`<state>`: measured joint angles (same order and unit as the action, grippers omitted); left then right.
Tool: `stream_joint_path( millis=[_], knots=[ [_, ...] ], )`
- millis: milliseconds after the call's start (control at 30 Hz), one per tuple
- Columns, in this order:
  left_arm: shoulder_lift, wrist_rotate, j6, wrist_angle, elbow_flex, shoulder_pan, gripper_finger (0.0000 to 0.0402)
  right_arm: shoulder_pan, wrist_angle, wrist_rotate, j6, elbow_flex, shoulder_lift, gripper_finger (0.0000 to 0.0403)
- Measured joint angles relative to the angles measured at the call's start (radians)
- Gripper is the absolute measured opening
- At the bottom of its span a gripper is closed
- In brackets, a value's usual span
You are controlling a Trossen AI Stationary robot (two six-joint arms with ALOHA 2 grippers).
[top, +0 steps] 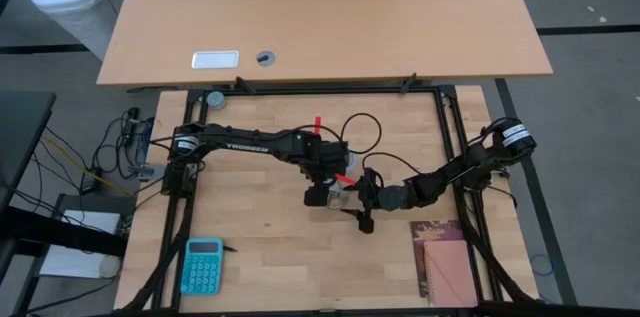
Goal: Screw lightbulb
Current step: Insert the white lightbulb into the lamp socket
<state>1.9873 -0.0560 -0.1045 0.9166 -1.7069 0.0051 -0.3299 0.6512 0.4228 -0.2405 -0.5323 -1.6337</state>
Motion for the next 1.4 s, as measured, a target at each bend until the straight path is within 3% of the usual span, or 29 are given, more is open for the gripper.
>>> stream_joint_path(
  millis=[267, 567, 1000, 1400],
  knots=[
    [0.000, 0.002, 0.001, 0.015, 0.000, 0.000, 0.0276, 0.047, 0.060, -0.046, 0.040, -0.001, 0.000, 0.0307],
    [-0.001, 0.014, -0.026, 0.026, 0.000, -0.003, 0.0276, 0.004, -0.002, -0.002, -0.025, 0.000, -0.002, 0.0307],
    [-0.001, 0.028, -0.082, 0.017, 0.002, -0.015, 0.0299, 0.023, 0.153, -0.034, -0.070, -0.045, -0.211, 0.0307],
    [-0.001, 0.030, -0.101, 0.009, 0.002, -0.028, 0.0293, 0.040, 0.155, -0.032, -0.077, -0.080, -0.263, 0.0307]
  ],
)
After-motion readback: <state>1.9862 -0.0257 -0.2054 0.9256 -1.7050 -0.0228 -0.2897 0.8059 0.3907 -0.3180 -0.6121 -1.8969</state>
